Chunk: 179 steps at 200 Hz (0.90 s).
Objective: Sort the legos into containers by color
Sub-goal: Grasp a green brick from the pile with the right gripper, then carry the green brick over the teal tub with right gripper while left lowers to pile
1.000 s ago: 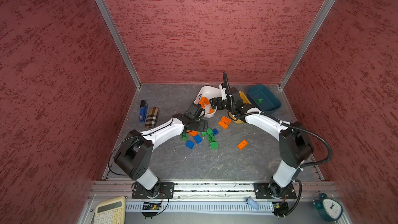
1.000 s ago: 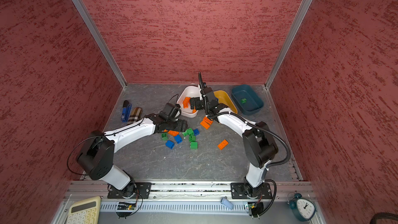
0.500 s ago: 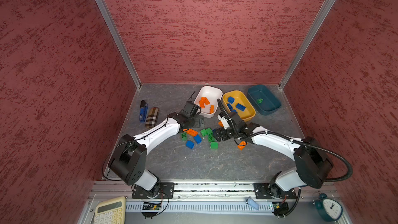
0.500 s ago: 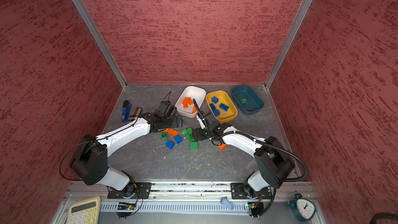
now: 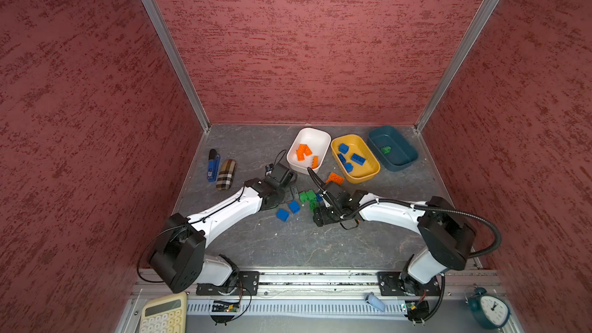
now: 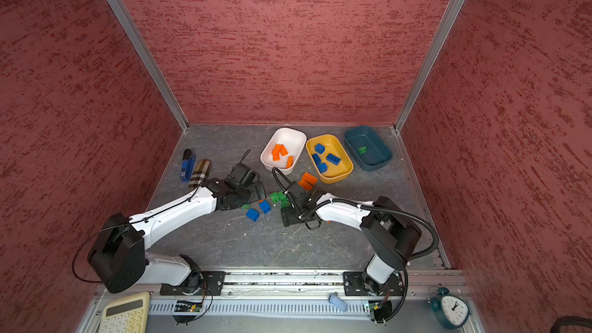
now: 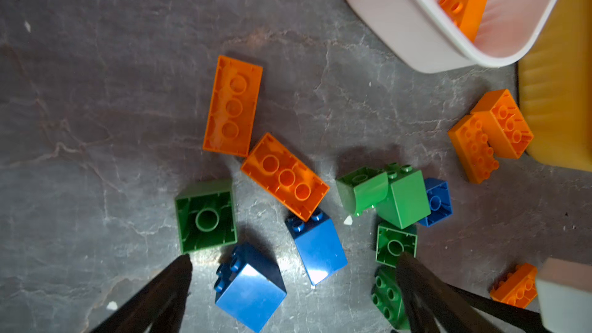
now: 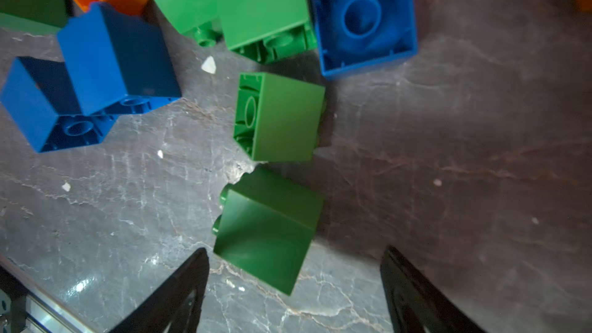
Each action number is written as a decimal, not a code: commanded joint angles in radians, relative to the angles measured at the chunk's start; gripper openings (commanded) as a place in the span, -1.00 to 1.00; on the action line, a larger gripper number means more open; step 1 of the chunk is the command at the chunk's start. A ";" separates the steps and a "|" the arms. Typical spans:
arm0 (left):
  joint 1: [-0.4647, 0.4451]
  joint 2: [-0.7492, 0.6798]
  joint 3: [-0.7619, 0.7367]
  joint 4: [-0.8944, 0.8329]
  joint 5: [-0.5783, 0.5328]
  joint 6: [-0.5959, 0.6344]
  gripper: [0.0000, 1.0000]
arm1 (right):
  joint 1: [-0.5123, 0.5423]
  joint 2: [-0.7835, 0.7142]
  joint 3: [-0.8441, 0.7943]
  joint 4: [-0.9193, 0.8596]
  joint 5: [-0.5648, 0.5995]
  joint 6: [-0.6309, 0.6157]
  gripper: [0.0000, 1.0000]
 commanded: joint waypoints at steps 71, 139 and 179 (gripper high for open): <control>-0.049 -0.051 -0.057 -0.027 -0.063 -0.106 0.99 | 0.046 0.132 0.130 -0.094 0.107 0.027 0.20; -0.049 -0.062 -0.056 0.054 -0.065 -0.112 0.99 | 0.028 -0.018 0.003 0.031 0.167 -0.029 -0.22; -0.037 -0.033 0.008 0.003 -0.113 -0.111 0.99 | -0.063 -0.138 -0.043 0.080 0.210 -0.117 -0.26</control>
